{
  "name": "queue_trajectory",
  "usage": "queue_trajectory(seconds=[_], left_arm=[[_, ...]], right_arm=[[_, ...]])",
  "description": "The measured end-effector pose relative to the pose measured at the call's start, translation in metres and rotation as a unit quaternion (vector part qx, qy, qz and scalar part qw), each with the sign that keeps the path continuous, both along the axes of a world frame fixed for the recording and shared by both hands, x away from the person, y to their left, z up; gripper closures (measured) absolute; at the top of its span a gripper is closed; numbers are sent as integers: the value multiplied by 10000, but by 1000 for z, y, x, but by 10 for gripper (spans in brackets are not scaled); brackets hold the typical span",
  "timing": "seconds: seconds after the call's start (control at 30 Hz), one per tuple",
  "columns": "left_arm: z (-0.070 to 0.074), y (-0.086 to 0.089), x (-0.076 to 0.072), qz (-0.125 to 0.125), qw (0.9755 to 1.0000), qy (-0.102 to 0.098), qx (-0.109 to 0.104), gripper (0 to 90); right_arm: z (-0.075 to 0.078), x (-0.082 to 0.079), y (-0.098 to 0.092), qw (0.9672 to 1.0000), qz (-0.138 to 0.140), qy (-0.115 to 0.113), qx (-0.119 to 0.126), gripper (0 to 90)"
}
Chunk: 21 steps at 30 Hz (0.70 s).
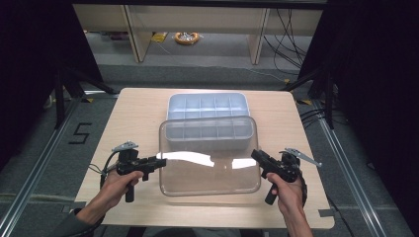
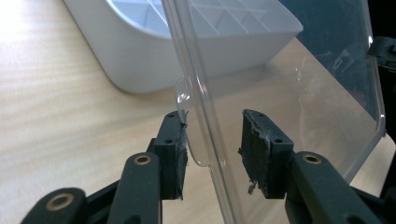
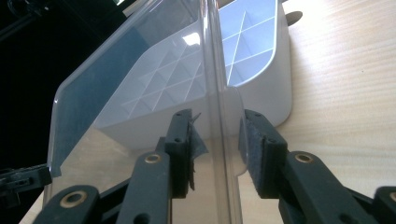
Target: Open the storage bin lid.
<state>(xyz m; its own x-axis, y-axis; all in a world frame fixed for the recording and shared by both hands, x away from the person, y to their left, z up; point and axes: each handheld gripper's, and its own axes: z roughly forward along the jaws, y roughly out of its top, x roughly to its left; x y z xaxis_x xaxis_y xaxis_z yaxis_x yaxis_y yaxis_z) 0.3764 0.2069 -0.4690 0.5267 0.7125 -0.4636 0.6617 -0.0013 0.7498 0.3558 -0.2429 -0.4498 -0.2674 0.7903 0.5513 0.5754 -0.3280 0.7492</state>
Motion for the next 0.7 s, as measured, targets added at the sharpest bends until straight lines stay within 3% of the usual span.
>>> queue_trajectory(seconds=[0.07,0.17,0.23,0.37,0.43,0.47,0.7], left_arm=[[-4,0,-6,-48,10000,15,19,597],[-8,1,-13,-98,9999,82,57,597],[-10,1,-17,-79,9999,99,50,595],[-16,0,-21,-154,9997,152,145,592],[-17,0,-22,-188,9995,177,179,593],[-17,-1,-23,-173,9995,174,201,593],[-21,-3,-30,-253,9992,216,209,593]], right_arm=[[-3,-3,0,9999,84,-94,-43,657],[-8,-10,-1,9998,31,-10,-176,657],[-10,-14,-1,10000,48,48,-11,657],[-16,-21,1,9999,97,54,-12,653],[-19,-24,-1,9998,36,112,-182,652],[-21,-25,-2,9999,113,96,-17,652],[-29,-32,-2,9997,49,209,-88,646]])
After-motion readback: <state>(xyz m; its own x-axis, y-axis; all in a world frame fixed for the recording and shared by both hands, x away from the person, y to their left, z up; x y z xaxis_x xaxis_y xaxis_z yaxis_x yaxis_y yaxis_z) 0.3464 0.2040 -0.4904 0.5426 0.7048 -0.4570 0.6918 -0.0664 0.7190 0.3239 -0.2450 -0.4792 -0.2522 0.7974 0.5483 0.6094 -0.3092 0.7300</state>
